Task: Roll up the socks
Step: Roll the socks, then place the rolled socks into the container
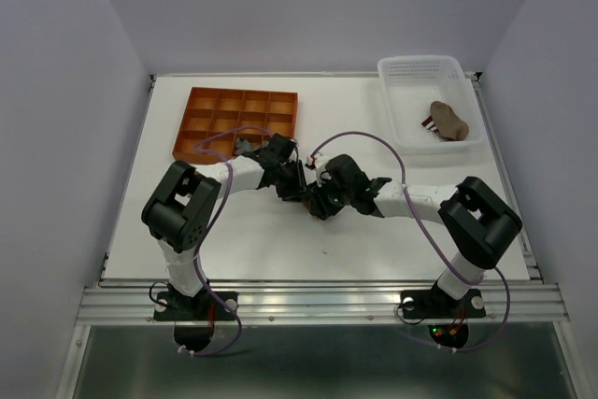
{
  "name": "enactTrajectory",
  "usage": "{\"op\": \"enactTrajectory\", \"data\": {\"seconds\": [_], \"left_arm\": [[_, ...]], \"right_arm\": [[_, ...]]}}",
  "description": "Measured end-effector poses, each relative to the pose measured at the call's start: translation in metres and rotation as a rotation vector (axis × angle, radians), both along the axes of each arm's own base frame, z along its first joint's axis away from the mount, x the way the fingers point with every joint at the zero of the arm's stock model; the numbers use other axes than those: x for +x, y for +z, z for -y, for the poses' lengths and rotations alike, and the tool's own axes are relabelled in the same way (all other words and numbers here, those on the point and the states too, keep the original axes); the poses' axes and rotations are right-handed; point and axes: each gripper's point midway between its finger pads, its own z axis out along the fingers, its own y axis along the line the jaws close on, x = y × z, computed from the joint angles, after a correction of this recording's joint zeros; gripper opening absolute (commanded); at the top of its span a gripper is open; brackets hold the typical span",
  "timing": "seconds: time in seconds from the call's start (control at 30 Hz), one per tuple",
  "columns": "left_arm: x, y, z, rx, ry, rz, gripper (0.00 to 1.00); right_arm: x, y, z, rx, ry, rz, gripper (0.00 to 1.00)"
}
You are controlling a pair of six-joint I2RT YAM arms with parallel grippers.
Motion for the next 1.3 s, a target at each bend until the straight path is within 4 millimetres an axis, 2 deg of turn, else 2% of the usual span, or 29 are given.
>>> {"op": "enactTrajectory", "data": {"seconds": [0.1,0.13,0.23,0.33,0.4,0.47,0.57,0.63,0.7,0.77,0.9,0.93,1.0,1.07,1.3], "left_arm": [[0.002,-0.001,0.000,-0.006,0.016,0.005,0.27],[0.002,-0.001,0.001,-0.008,0.022,0.006,0.17],[0.005,0.000,0.002,-0.014,0.033,0.013,0.00],[0.007,0.000,0.003,-0.013,0.045,0.018,0.00],[0.008,0.000,0.003,-0.010,0.052,0.025,0.00],[0.009,0.000,0.003,-0.007,0.056,0.032,0.00],[0.012,0.001,0.001,0.005,0.064,0.052,0.00],[0.014,0.003,-0.002,0.018,0.067,0.068,0.00],[0.017,0.007,-0.005,0.029,0.063,0.094,0.00],[0.020,0.013,-0.006,0.036,0.055,0.128,0.00],[0.028,0.035,-0.011,0.044,0.046,0.221,0.00],[0.030,0.041,-0.012,0.047,0.044,0.242,0.00],[0.036,0.057,-0.015,0.053,0.040,0.294,0.00],[0.043,0.073,-0.016,0.058,0.038,0.348,0.00],[0.071,0.128,-0.016,0.073,0.036,0.509,0.00]], "right_arm": [[0.000,0.000,0.000,0.000,0.001,0.000,0.48],[0.000,0.000,0.000,0.000,0.001,0.000,0.48],[-0.001,0.001,0.001,0.003,-0.002,0.002,0.48],[-0.002,0.010,0.005,0.014,-0.017,0.015,0.46],[0.000,0.027,0.009,0.039,-0.049,0.038,0.51],[0.007,0.056,0.013,0.094,-0.101,0.091,0.55],[0.021,0.106,0.024,0.189,-0.188,0.182,0.54],[0.031,0.130,0.035,0.233,-0.261,0.231,0.53],[0.039,0.140,0.044,0.253,-0.327,0.250,0.53],[0.049,0.141,0.058,0.256,-0.406,0.254,0.55],[0.060,0.124,0.084,0.217,-0.545,0.242,0.70],[0.063,0.119,0.093,0.198,-0.593,0.243,0.71],[0.064,0.112,0.102,0.176,-0.647,0.245,0.82],[0.066,0.107,0.112,0.156,-0.694,0.251,1.00],[0.075,0.118,0.132,0.141,-0.810,0.316,1.00]]}}
